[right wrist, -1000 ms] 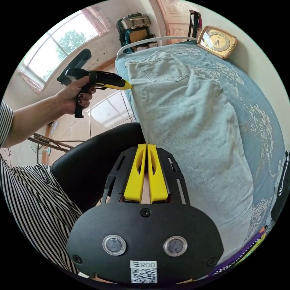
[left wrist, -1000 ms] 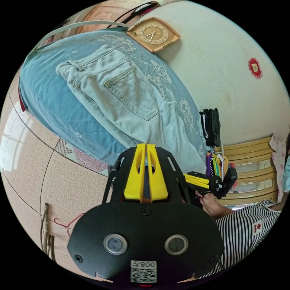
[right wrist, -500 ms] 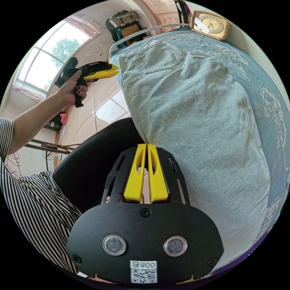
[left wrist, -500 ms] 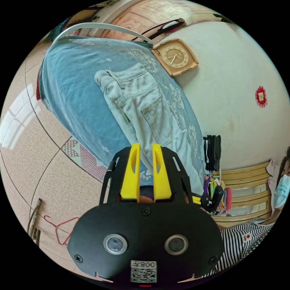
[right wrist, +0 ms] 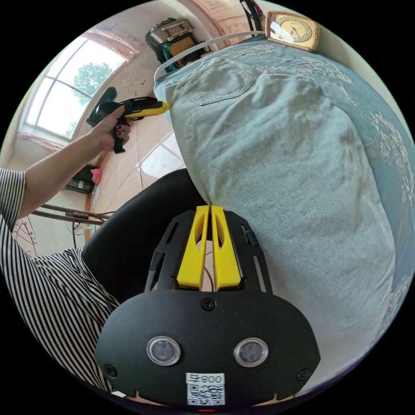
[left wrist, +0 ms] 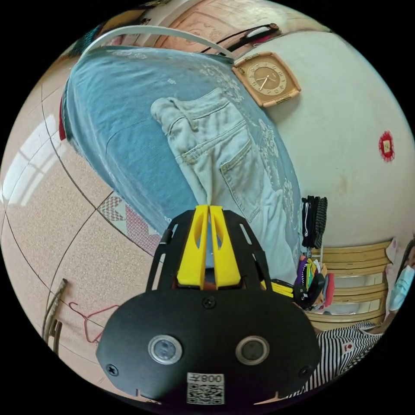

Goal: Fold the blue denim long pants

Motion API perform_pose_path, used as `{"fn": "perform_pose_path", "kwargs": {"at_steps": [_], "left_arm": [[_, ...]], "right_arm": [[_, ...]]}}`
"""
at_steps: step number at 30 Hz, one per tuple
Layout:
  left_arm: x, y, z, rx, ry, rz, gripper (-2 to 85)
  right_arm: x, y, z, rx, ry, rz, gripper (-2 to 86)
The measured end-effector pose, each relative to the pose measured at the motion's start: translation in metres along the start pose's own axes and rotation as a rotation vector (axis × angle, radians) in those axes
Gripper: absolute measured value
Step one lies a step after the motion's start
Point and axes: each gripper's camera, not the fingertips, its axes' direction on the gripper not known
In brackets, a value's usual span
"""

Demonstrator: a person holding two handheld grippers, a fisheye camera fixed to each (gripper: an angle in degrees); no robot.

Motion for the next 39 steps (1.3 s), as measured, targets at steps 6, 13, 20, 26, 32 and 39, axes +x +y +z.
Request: {"fn": "perform_pose_path", "kwargs": {"at_steps": [6, 13, 20, 26, 32, 39], "left_arm": [[0.049, 0.013, -0.031, 0.106, -0.041, 0.054, 0.6], [0.208, 0.001, 0.022, -0.074, 0.088, 0.486, 0.2], [0.344, -0.005, 0.132, -0.347, -0.211, 0.745, 0.1], [0.411, 0.009, 0.129, -0.323, -0.265, 0.779, 0.1], [0.494, 0.059, 0.138, -0.388, -0.19, 0.917, 0.2], [0.568, 0.072, 0.162, -0.485, -0.259, 0.919, 0.3]], "right_arm": [[0.026, 0.037, 0.002, 0.043, -0.137, 0.084, 0.3], [0.062, 0.12, -0.03, 0.162, -0.025, 0.261, 0.1], [0.1, 0.18, -0.014, 0.074, 0.3, 0.387, 0.1], [0.088, 0.215, 0.011, 0.093, 0.389, 0.352, 0.1], [0.098, 0.303, -0.013, 0.243, 0.341, 0.52, 0.1], [0.147, 0.419, 0.021, 0.227, 0.222, 0.758, 0.2]]}}
